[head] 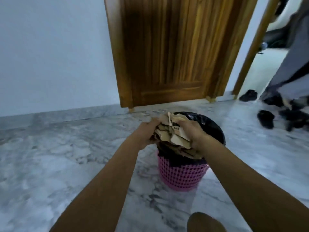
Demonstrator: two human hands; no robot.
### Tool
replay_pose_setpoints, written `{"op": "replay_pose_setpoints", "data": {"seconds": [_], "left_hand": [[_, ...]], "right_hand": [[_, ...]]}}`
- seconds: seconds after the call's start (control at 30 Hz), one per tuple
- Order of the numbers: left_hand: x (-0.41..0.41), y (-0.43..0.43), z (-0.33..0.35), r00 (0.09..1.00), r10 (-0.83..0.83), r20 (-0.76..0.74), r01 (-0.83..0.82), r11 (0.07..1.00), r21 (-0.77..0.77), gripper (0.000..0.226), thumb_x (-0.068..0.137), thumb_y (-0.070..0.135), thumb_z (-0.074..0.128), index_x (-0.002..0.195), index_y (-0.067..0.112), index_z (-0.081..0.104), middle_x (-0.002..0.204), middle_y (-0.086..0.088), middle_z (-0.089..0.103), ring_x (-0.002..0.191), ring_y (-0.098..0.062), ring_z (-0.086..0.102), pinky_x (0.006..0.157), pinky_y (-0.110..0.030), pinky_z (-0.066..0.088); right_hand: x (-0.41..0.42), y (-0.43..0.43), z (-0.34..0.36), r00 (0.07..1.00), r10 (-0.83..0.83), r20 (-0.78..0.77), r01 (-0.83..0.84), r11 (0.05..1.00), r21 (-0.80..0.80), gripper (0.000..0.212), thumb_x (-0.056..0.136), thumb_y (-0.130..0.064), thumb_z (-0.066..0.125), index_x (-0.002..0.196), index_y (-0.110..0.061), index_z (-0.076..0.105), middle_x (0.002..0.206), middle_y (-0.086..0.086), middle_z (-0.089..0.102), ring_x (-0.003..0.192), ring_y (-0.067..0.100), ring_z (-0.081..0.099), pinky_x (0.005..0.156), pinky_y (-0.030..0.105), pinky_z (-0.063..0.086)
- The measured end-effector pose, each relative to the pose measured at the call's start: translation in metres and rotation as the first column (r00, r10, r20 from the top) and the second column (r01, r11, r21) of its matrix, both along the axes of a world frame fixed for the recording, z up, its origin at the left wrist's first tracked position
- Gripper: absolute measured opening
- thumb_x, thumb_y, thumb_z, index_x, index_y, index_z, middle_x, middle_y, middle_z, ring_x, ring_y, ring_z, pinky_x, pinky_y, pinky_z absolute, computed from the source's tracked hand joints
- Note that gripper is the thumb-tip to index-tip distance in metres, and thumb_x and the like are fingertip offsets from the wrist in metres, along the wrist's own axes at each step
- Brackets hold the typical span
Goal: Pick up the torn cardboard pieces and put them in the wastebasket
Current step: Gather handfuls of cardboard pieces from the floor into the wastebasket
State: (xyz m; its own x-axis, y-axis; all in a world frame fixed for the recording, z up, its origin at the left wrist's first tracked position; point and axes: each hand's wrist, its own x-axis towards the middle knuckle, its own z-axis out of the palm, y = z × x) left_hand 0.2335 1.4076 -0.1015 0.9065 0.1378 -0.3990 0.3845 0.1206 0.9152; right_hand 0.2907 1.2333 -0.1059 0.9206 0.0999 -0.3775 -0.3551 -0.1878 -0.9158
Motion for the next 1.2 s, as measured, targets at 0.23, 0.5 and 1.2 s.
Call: {"op": "replay_pose_setpoints", "data": {"seconds": [0.23, 0.5, 1.2], "left_hand": [[0.043, -0.062, -0.021, 0.996, 0.065, 0.054, -0.057, 0.988, -0.142, 0.049, 0.095, 0.045, 0.057, 0.136, 0.02, 0.048, 0.132, -0.008, 0.054, 0.113, -0.03, 0.061, 0.1, -0.045, 0.052], [-0.03, 0.035, -0.015, 0.98, 0.184, 0.079, -0.19, 0.978, 0.084, 0.034, 0.097, 0.041, 0.056, 0.117, 0.016, 0.067, 0.118, -0.004, 0.067, 0.102, -0.02, 0.067, 0.089, -0.041, 0.055], [-0.713, 0.367, -0.134, 0.484, 0.86, -0.162, -0.69, 0.489, 0.534, 0.029, 0.094, 0.044, 0.058, 0.101, 0.019, 0.073, 0.104, -0.002, 0.071, 0.091, -0.021, 0.067, 0.08, -0.027, 0.055]], "right_hand": [[0.039, -0.061, -0.018, 0.977, -0.061, -0.202, 0.066, 0.998, 0.015, 0.05, 0.101, -0.043, 0.051, 0.14, -0.012, 0.048, 0.122, 0.014, 0.061, 0.114, 0.034, 0.058, 0.106, 0.049, 0.046], [0.003, 0.044, 0.001, 0.977, 0.203, -0.069, -0.212, 0.962, -0.175, 0.061, 0.101, -0.049, 0.049, 0.149, -0.012, 0.038, 0.147, 0.006, 0.046, 0.125, 0.031, 0.051, 0.097, 0.041, 0.044], [-0.551, 0.492, -0.096, -0.268, 0.96, -0.084, -0.794, -0.269, -0.545, 0.04, 0.096, -0.035, 0.063, 0.134, -0.022, 0.059, 0.133, 0.0, 0.058, 0.121, 0.025, 0.057, 0.097, 0.03, 0.046]]}}
